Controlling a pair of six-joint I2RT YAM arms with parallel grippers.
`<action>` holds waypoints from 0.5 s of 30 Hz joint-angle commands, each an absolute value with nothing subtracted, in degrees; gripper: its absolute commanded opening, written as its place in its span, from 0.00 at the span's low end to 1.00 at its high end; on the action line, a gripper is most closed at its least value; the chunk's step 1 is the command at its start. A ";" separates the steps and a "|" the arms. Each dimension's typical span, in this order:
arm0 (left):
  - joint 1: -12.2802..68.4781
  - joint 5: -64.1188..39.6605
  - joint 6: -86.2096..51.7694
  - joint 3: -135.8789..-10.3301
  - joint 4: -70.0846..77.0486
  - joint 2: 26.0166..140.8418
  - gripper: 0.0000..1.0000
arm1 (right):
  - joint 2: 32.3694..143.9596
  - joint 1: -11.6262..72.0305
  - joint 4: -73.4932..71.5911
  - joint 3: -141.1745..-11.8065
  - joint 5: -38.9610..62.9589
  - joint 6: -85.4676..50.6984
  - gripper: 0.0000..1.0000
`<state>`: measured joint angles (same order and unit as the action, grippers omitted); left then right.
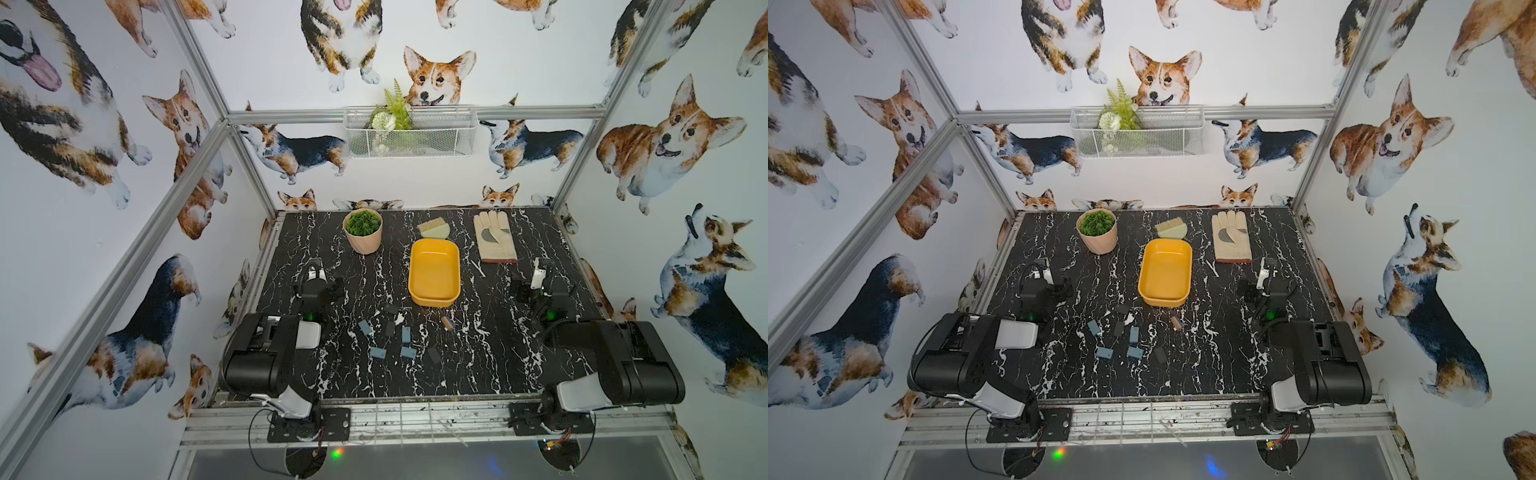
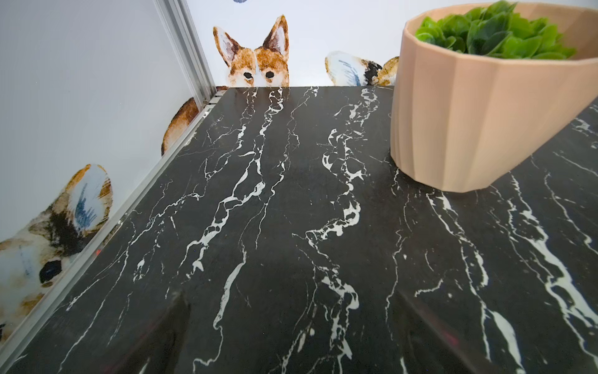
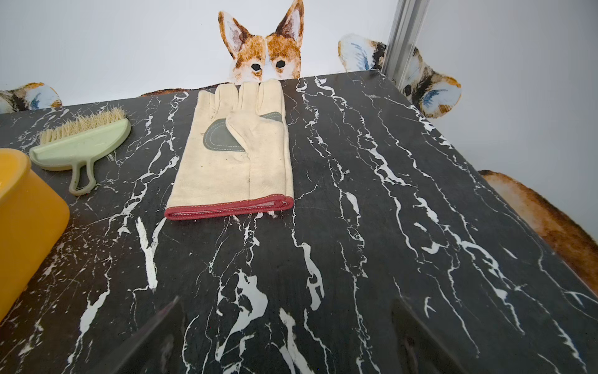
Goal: Put the eraser in the storage box
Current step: Pick up the eraser from the center of the board.
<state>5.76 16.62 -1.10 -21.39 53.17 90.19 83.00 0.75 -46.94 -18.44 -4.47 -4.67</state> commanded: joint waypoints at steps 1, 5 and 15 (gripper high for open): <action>5.72 16.61 -0.62 -21.32 54.45 90.00 1.00 | 83.06 0.81 -47.64 -18.65 -4.63 -4.29 1.00; 5.73 16.61 -0.66 -21.24 54.41 90.00 1.00 | 83.06 0.86 -47.48 -18.80 -4.57 -4.20 1.00; 5.76 16.61 -0.62 -21.32 54.50 90.00 1.00 | 83.22 0.81 -47.37 -18.83 -4.38 -3.98 0.99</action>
<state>5.76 16.62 -1.08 -21.32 53.19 90.19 83.02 0.75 -46.85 -18.48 -4.47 -4.51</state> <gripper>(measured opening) 0.999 0.996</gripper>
